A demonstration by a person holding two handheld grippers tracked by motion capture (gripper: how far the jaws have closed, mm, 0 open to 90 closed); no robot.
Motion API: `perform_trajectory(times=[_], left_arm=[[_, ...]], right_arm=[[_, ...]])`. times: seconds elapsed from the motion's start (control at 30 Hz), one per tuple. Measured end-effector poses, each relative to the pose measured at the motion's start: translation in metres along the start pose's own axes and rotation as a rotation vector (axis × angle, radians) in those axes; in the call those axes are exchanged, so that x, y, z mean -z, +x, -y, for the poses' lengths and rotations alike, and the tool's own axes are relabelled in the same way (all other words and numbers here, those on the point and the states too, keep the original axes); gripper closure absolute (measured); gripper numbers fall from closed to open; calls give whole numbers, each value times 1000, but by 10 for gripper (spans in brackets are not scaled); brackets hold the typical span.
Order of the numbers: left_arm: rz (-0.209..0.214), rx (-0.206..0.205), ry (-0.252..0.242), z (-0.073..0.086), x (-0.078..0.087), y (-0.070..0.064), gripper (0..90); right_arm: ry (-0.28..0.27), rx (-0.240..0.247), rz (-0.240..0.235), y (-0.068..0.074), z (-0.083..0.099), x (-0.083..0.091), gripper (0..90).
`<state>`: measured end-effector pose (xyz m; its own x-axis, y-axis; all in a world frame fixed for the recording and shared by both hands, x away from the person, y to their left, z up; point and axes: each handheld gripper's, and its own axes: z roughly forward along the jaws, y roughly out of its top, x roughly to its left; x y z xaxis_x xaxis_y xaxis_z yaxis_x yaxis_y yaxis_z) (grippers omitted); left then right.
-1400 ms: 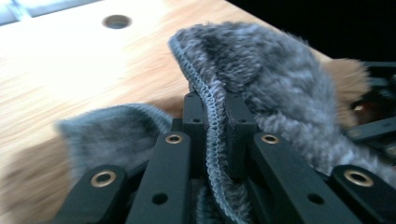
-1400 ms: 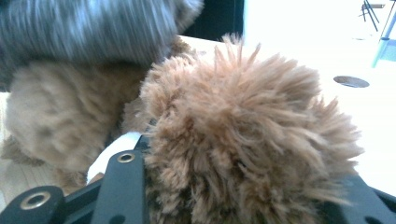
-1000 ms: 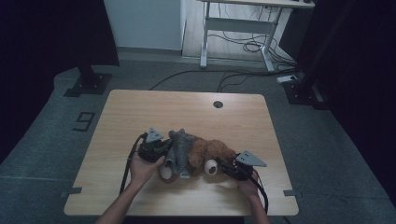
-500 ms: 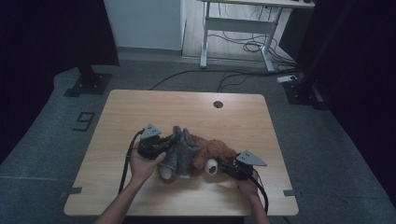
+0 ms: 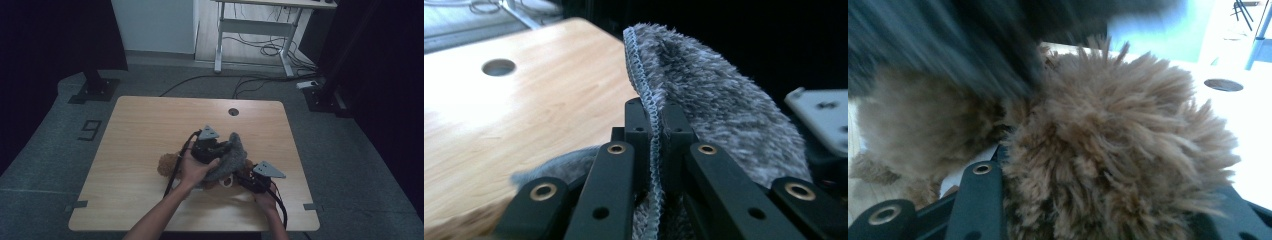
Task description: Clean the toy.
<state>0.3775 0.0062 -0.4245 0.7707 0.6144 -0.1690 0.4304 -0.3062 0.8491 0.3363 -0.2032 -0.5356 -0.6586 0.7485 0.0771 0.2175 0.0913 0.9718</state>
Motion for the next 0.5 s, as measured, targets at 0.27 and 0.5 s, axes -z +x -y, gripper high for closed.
perform_trajectory(times=[0.27,0.5], left_arm=[[-24,-45,99,13,-20,0,843],[-119,3,77,29,14,30,842]], right_arm=[[8,-5,1,-1,1,0,503],[6,-3,1,0,0,0,503]])
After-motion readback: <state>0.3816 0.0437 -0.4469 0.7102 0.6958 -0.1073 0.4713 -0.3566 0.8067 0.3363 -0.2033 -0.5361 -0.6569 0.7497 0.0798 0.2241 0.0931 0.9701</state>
